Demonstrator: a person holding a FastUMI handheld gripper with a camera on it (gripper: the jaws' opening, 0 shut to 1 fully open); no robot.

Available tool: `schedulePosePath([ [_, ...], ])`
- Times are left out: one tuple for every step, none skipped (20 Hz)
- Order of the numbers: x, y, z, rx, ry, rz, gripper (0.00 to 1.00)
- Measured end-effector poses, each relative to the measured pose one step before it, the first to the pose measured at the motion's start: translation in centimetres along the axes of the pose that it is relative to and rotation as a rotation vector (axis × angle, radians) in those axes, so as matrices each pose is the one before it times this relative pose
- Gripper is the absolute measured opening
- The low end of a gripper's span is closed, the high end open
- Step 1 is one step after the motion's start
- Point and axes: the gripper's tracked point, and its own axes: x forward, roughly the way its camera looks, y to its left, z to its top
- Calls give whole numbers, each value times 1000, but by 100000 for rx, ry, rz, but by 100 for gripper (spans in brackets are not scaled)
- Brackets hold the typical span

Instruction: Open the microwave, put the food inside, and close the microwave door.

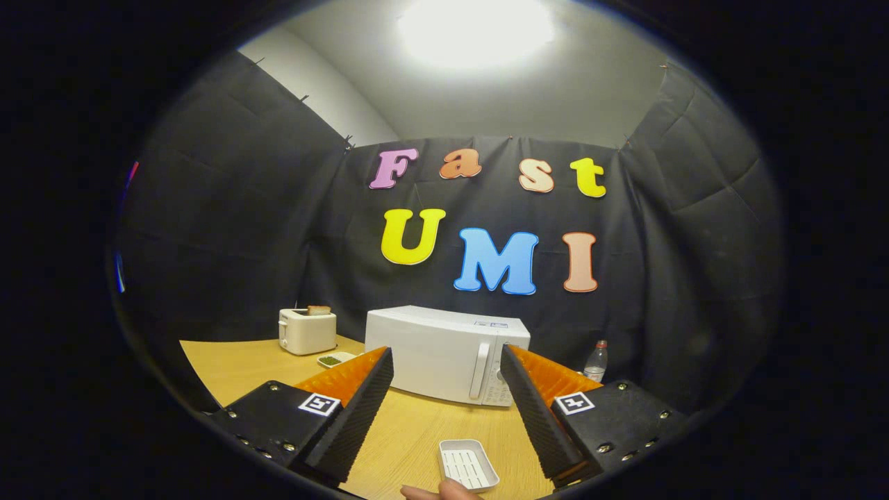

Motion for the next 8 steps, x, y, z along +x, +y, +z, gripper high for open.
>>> schedulePosePath([
  [-74, 167, -110, -543, 829, 471, 97],
  [-45, 231, -104, 303, 710, 763, 97],
  [163, 40, -60, 761, 481, 651, 97],
  [-19, 23, -12, 788, 529, 239, 97],
  [-46, -153, -19, 803, 398, 175, 97],
  [37, -130, 149, 941, -94, -122, 97],
  [6, -177, 110, 817, -288, -79, 97],
  [2, -109, 69, 730, 57, -284, 97],
])
